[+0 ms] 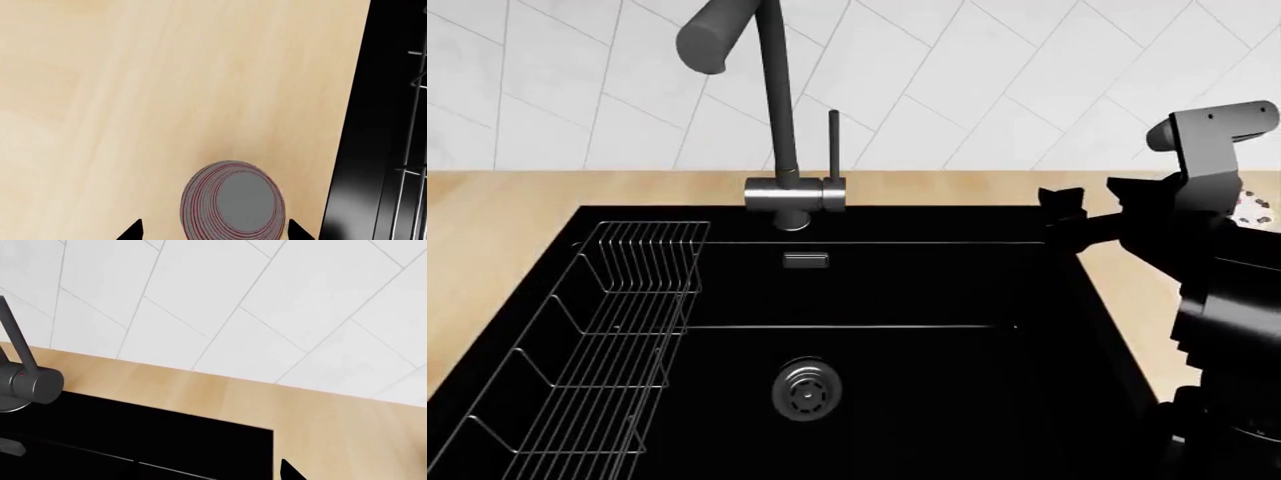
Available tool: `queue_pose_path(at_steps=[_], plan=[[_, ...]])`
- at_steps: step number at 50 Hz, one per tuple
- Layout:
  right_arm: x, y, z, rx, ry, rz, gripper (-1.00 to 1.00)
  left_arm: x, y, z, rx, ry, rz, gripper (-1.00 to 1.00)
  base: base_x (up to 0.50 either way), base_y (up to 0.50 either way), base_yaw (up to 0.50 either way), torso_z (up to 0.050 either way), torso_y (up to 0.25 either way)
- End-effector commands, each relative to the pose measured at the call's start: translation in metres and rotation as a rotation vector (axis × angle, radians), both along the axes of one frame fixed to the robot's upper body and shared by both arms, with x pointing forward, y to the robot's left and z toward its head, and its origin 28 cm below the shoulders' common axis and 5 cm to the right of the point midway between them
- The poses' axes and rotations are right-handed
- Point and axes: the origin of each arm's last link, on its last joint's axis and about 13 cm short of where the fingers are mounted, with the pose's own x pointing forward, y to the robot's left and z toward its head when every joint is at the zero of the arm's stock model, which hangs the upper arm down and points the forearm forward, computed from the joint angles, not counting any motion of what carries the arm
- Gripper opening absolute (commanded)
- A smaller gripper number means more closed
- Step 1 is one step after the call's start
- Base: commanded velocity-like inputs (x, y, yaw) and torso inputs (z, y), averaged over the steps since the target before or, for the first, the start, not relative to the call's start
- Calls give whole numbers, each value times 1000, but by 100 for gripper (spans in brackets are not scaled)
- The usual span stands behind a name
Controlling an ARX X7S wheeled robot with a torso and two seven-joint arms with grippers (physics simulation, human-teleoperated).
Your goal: Pick the cup and bowl from the sink and place them on the counter for drying.
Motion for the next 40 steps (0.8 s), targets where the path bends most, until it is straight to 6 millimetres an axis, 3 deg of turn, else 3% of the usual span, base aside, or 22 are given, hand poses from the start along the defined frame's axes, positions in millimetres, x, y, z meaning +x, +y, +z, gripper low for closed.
queue_pose_path(at_steps=[1,15,24,32,40], plan=[[-2,-1,-2,12,0,1,100,-1,-1,5,1,-6,-21,100,0,0,0,0,0],[-1,0,-4,15,4,3,100,-2,-2,23,-7,-35,-72,100,0,0,0,0,0],[-2,-1,-4,20,0,4,100,-1,-12,32,-2,-55,-96,100,0,0,0,0,0],[-4,-3,0,21,-10,-1,100,-10,-3,48,11,-79,-87,100,0,0,0,0,0],[-8,-4,1,26,-19,-4,100,-11,-9,58,25,-93,-101,100,0,0,0,0,0]])
